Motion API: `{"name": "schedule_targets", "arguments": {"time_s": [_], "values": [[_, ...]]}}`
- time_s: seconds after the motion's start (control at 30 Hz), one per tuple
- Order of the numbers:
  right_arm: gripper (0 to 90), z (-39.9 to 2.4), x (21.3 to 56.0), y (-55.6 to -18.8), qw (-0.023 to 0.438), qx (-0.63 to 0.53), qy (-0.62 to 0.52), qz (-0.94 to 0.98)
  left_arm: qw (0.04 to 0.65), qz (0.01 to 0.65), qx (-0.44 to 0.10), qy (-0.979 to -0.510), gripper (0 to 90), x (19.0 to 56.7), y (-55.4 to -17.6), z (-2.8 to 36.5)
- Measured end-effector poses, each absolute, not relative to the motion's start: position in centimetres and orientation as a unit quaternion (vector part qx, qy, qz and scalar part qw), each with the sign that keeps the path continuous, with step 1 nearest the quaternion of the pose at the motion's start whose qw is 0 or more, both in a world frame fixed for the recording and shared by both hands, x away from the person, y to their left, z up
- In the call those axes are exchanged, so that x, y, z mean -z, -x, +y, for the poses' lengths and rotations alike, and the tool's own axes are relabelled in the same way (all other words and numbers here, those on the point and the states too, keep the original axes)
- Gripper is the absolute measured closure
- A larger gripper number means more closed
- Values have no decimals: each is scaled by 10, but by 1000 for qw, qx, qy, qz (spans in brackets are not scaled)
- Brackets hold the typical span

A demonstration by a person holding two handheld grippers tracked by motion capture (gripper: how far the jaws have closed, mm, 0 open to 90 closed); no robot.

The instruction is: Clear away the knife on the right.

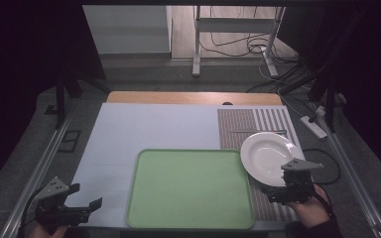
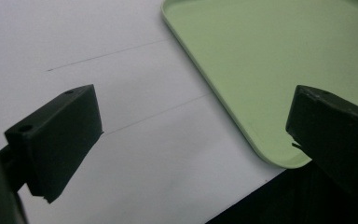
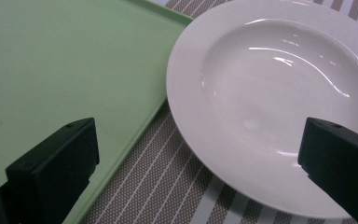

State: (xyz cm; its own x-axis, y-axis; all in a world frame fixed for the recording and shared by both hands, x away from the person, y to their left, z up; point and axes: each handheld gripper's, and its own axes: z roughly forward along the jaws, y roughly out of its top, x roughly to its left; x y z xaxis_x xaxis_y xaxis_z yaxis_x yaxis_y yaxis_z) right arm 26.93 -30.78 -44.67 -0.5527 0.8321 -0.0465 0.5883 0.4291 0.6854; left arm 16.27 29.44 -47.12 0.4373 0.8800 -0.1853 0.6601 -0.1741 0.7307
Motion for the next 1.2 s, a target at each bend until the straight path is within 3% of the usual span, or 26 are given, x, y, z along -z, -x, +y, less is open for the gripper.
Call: {"name": "schedule_targets", "arguments": {"time_s": [0.6, 1.2], "values": [[0, -301, 453, -302, 163, -312, -437, 827, 389, 511, -142, -753, 32, 471, -163, 294], [0, -306, 455, -341, 173, -300, -466, 814, 389, 510, -136, -755, 35, 471, -164, 295]]}}
